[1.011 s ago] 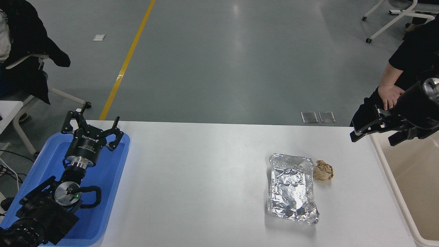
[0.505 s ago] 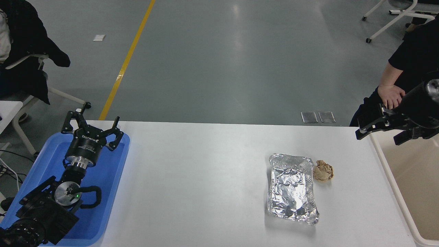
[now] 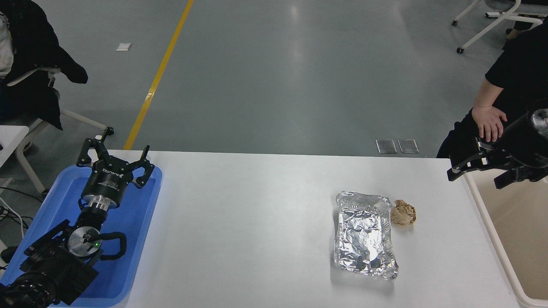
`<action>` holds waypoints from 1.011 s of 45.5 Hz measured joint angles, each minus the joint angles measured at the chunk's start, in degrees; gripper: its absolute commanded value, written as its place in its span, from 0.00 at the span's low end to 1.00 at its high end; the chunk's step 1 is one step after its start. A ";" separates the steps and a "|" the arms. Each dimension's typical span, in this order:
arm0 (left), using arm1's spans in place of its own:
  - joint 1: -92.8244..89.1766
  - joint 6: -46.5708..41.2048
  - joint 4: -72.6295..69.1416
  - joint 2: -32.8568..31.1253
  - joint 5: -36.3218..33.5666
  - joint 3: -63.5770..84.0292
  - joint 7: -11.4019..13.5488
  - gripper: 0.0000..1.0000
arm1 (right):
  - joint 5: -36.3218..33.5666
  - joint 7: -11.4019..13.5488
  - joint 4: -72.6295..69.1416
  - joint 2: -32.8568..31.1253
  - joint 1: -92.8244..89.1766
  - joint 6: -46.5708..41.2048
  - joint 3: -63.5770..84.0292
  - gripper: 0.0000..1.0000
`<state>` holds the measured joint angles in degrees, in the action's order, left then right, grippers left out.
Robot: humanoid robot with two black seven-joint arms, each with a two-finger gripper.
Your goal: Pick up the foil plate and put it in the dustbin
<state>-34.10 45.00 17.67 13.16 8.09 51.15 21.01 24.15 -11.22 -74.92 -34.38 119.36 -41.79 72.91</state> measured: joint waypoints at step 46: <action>-0.02 0.00 -0.01 0.00 0.01 0.00 0.00 1.00 | 0.37 0.26 0.05 4.60 -19.86 22.45 -9.74 1.00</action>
<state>-34.12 45.00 17.66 13.17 8.10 51.15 21.01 24.52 -10.96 -74.87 -29.78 99.50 -19.34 63.17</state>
